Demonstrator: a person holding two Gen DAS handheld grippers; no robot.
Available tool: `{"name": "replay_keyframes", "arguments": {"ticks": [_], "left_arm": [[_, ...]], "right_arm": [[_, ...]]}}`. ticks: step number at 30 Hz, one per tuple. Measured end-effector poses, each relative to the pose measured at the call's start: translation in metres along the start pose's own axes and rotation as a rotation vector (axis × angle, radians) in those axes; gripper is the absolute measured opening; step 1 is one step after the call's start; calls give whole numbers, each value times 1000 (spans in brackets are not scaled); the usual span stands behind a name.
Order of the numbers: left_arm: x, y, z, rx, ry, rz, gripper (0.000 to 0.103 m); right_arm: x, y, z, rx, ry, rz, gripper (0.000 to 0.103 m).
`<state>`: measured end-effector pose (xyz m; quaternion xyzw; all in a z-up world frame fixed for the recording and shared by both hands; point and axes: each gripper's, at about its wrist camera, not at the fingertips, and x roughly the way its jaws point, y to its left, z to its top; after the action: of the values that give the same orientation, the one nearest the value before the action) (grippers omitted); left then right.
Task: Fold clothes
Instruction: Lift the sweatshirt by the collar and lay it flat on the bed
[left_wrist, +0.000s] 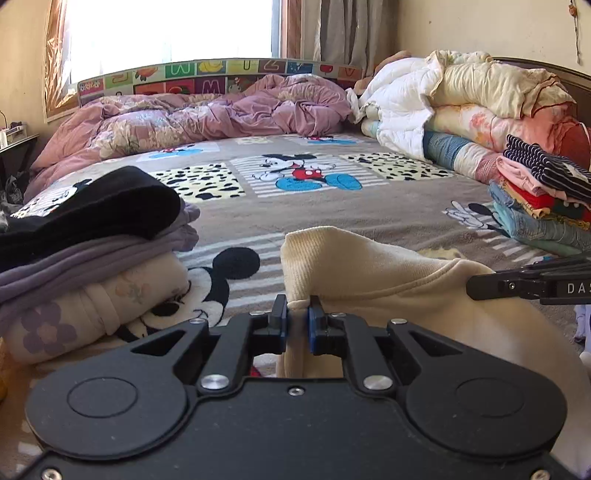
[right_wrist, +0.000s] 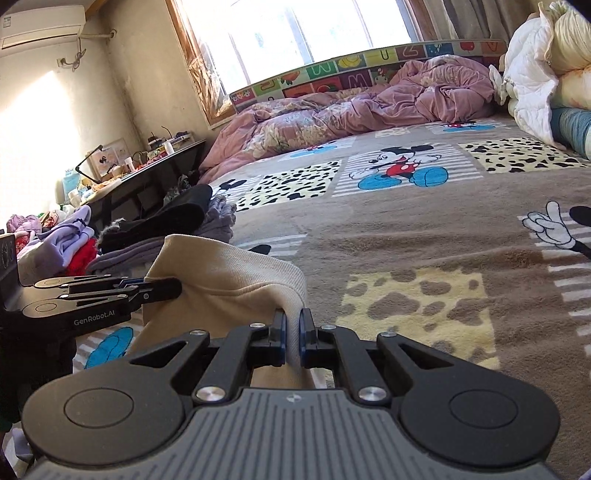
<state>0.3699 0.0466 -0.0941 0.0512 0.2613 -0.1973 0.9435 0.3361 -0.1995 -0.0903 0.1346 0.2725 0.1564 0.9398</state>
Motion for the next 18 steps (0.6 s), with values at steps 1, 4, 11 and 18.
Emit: {"name": "replay_keyframes", "arguments": {"ticks": [1, 4, 11, 18], "left_arm": [[3, 0, -1, -1, 14, 4, 11], [10, 0, -5, -8, 57, 36, 18], [7, 10, -5, -51, 70, 89, 49], [-11, 15, 1, -83, 38, 118, 53]], "right_arm": [[3, 0, -1, 2, 12, -7, 9], [11, -1, -2, 16, 59, -37, 10], [5, -10, 1, 55, 61, -96, 38], [-28, -14, 15, 67, -15, -115, 39]]}}
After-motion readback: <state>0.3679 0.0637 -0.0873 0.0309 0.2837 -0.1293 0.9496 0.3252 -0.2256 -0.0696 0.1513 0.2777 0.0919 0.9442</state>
